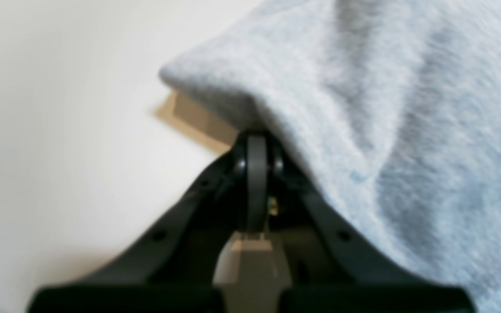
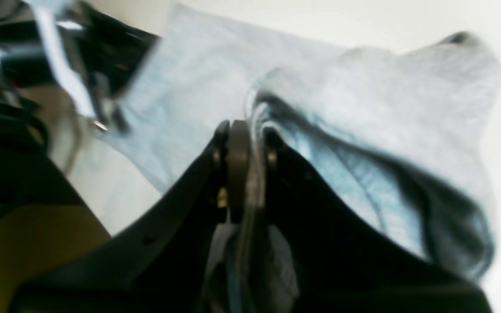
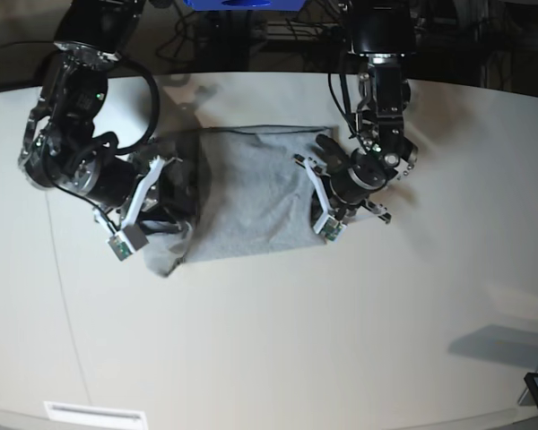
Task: Fold the T-shirt properly
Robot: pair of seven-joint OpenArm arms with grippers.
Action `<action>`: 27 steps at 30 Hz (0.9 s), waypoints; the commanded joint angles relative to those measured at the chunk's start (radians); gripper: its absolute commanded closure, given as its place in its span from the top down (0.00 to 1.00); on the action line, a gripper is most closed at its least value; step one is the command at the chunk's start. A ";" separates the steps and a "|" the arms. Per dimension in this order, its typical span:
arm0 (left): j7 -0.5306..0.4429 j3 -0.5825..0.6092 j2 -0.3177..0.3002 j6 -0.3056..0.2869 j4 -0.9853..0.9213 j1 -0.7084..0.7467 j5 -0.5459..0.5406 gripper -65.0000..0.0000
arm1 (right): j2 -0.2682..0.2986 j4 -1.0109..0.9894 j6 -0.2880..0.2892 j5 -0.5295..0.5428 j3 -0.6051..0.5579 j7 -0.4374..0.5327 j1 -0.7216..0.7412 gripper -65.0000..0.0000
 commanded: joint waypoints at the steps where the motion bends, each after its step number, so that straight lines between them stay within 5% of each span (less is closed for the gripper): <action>1: 0.042 0.020 0.006 -0.017 0.000 -0.005 0.012 0.00 | 0.002 0.019 0.006 0.024 -0.013 0.023 0.013 0.00; 7: 0.042 0.108 0.008 0.066 -0.002 -0.010 0.012 0.00 | -0.024 0.019 0.006 0.023 -0.041 0.023 -0.001 0.00; 24: 0.057 0.108 -0.015 0.069 0.135 0.024 0.011 0.00 | -0.050 0.012 -0.042 0.021 -0.078 0.048 -0.021 0.00; 27: 0.122 0.106 -0.055 0.069 0.165 0.024 0.009 0.00 | -0.042 0.010 -0.099 0.021 -0.133 0.094 -0.023 0.00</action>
